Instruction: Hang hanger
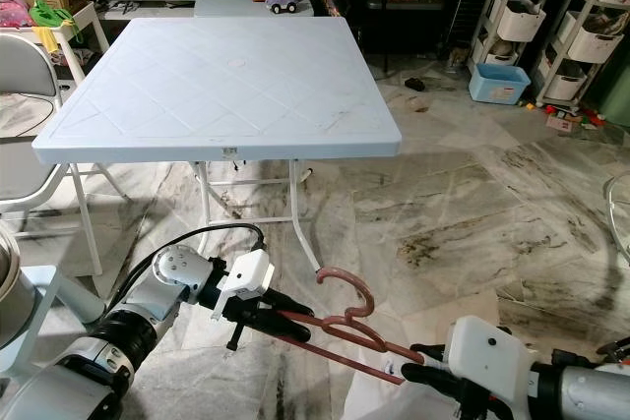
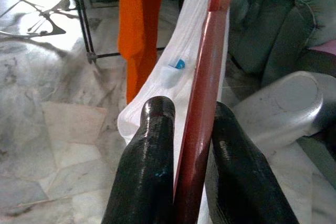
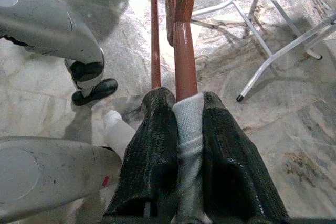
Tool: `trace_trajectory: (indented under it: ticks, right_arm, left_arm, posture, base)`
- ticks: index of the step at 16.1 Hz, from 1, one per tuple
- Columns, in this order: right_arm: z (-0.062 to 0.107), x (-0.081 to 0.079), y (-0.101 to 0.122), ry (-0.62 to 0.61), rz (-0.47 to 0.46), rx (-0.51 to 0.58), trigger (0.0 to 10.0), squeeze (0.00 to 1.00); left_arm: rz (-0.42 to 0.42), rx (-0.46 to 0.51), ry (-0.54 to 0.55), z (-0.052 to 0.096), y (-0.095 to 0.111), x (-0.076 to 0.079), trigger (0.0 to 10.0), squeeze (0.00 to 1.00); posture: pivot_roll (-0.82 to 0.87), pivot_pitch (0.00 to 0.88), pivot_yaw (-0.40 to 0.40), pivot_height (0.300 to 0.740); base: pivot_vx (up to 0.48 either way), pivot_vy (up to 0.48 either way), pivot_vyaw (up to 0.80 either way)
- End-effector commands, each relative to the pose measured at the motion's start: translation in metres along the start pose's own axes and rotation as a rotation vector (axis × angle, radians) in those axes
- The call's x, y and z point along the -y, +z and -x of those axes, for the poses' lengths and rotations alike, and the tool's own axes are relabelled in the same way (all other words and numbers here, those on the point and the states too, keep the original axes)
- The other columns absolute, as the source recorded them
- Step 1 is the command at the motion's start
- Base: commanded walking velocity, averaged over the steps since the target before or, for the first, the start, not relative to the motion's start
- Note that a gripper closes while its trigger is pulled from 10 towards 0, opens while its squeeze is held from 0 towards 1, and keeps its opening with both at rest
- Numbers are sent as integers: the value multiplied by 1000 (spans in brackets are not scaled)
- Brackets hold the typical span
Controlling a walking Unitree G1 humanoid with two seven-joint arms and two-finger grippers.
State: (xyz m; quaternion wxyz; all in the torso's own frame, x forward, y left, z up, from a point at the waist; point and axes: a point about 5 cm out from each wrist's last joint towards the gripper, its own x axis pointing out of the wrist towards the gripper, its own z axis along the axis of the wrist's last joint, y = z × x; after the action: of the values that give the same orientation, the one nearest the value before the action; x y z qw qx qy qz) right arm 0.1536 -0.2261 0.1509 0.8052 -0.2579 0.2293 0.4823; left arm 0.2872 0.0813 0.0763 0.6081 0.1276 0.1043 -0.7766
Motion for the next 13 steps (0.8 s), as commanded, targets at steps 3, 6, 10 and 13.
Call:
trace_trajectory:
  ticks: [3, 6, 10, 13]
  right_arm:
    - [-2, 1, 7, 5, 34, 23, 10000, 0]
    - [-4, 1, 6, 4, 36, 23, 10000, 0]
    - [-5, 5, 6, -1, 40, 27, 10000, 0]
    - [-5, 9, 7, 1, 43, 36, 10000, 0]
  left_arm:
    - [-19, -3, -12, 0, 4, -1, 0, 0]
    - [-19, -4, -16, -1, 4, -1, 0, 0]
    - [-25, -1, -9, -3, 4, -1, 0, 0]
    - [-28, 1, 3, -5, 2, 1, 0, 0]
  posture:
    - [34, 5, -39, 740]
    - [35, 0, -38, 740]
    - [39, 0, -46, 740]
    - [44, 0, -54, 740]
  base:
    - [0, 0, 0]
    - [0, 0, 0]
    - [0, 0, 0]
    - [0, 0, 0]
